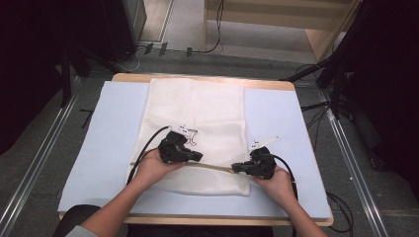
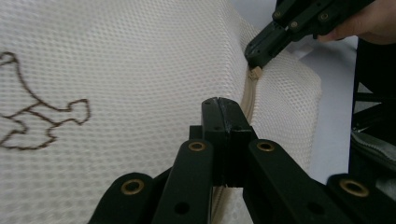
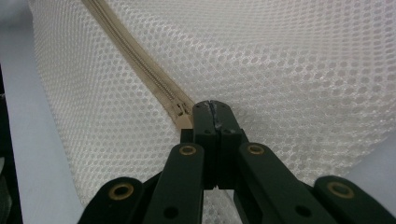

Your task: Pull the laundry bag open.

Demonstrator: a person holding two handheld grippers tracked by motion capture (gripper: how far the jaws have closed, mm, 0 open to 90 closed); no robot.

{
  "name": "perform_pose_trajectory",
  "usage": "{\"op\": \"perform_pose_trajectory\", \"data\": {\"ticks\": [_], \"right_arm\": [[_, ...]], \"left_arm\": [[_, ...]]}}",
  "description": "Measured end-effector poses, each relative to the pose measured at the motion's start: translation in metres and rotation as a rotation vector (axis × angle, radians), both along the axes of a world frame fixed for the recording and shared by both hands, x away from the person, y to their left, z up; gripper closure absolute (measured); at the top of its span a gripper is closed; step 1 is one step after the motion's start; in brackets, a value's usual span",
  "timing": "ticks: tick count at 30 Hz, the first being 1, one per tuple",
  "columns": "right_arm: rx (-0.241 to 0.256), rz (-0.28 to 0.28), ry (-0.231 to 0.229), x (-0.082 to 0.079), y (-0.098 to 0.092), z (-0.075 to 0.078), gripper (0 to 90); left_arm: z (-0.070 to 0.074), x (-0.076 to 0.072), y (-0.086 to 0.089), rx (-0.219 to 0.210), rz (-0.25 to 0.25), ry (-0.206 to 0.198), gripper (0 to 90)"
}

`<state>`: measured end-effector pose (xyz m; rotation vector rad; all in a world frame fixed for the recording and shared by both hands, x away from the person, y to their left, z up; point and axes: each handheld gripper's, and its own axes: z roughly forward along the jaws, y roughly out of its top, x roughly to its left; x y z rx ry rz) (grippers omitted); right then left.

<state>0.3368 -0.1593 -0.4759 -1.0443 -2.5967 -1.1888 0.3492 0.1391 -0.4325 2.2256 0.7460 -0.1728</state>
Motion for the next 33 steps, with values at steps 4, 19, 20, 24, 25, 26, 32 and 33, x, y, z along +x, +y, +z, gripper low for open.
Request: {"op": "perform_pose_trajectory", "data": {"ticks": [4, 19, 20, 24, 25, 26, 32, 33], "right_arm": [[-0.005, -0.001, -0.011, 0.0, 0.001, 0.0, 90.0], [0.028, 0.079, 0.013, -0.008, 0.007, 0.002, 90.0], [0.028, 0.077, 0.002, -0.008, 0.009, 0.003, 90.0], [0.005, 0.074, -0.04, -0.01, 0.014, 0.006, 90.0], [0.011, 0.07, -0.056, -0.011, 0.012, 0.008, 90.0], [0.014, 0.064, -0.078, -0.012, 0.008, 0.011, 90.0], [-0.031, 0.018, -0.114, -0.013, -0.009, 0.012, 90.0], [-0.04, 0.019, -0.123, -0.013, -0.011, 0.01, 90.0]], "left_arm": [[-0.007, -0.005, -0.01, 0.014, -0.014, -0.013, 90.0], [-0.029, -0.006, -0.014, 0.091, -0.031, -0.022, 90.0], [-0.029, -0.006, -0.014, 0.087, -0.028, -0.021, 90.0], [-0.027, -0.005, -0.012, 0.078, -0.016, 0.0, 90.0], [-0.026, -0.005, -0.012, 0.073, -0.018, -0.003, 90.0], [-0.025, -0.005, -0.011, 0.068, -0.025, -0.001, 90.0], [-0.012, -0.007, -0.016, 0.021, -0.013, 0.005, 88.2], [-0.011, -0.007, -0.018, 0.019, -0.018, -0.002, 87.4]]}}
